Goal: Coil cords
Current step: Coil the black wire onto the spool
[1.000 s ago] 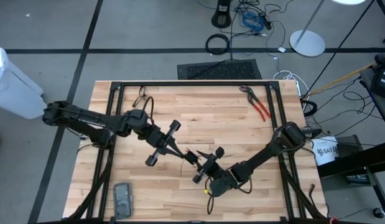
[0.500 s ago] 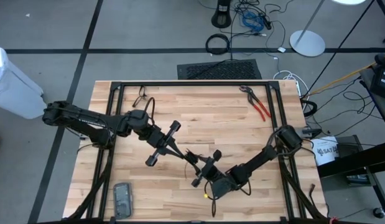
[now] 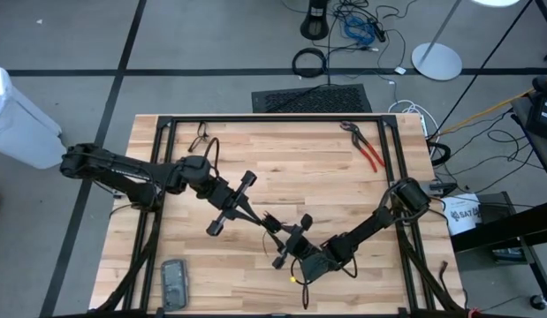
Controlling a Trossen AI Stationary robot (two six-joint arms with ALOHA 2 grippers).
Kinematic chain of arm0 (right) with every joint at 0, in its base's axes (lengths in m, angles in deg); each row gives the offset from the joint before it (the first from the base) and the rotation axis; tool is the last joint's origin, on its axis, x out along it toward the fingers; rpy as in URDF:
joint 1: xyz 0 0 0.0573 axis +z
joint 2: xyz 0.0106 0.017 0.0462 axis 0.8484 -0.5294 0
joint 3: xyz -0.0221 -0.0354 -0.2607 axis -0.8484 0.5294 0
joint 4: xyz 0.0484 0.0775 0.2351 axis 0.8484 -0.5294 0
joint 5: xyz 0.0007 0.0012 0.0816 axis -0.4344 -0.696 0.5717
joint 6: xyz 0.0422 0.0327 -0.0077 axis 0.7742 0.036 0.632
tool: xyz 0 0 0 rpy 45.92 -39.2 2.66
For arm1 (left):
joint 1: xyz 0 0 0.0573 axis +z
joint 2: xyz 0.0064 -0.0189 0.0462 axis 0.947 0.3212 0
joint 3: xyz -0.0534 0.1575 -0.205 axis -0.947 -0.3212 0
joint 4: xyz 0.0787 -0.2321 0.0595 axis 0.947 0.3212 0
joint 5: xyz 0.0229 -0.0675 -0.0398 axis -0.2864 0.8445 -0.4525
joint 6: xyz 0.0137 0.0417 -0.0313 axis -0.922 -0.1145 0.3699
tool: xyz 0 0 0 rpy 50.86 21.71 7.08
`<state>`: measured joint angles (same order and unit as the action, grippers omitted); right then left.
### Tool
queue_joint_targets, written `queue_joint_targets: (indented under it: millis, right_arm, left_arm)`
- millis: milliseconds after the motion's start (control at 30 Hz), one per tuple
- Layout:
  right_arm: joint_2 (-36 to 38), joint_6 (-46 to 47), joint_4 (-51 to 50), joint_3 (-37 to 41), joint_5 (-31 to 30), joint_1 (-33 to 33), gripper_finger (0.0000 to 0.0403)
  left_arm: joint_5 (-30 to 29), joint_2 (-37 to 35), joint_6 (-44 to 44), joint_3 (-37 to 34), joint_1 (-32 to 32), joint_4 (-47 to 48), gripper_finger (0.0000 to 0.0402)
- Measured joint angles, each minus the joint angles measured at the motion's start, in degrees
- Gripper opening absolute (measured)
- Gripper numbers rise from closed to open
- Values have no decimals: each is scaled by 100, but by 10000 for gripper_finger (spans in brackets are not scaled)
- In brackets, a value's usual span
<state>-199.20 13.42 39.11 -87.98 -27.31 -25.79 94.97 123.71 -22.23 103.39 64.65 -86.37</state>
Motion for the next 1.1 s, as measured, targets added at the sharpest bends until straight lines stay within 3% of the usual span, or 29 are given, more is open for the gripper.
queue_joint_targets:
  millis: [167, 333, 433, 633, 800, 1100]
  right_arm:
    - [0, 956, -1051, -1, 433, -113, 130]
    - [-2, 2101, -2024, 3, 171, -116, 130]
    - [22, 2014, -1821, 3, -178, -22, 130]
    - [85, 795, -673, 1, -533, 83, 130]
    - [85, 648, -249, 1, -409, -9, 130]
    - [85, 683, 401, 1, 327, -140, 130]
  left_arm:
    - [0, -78, 58, 2, 0, -14, 2]
    - [-2, -146, 138, 2, 0, 59, 2]
    - [-2, -164, 136, 2, 0, 219, 2]
    - [-4, -168, 110, 2, 11, 213, 2]
    - [-19, -168, 97, 2, 19, 206, 2]
    - [-37, -168, 100, 2, 20, 206, 2]
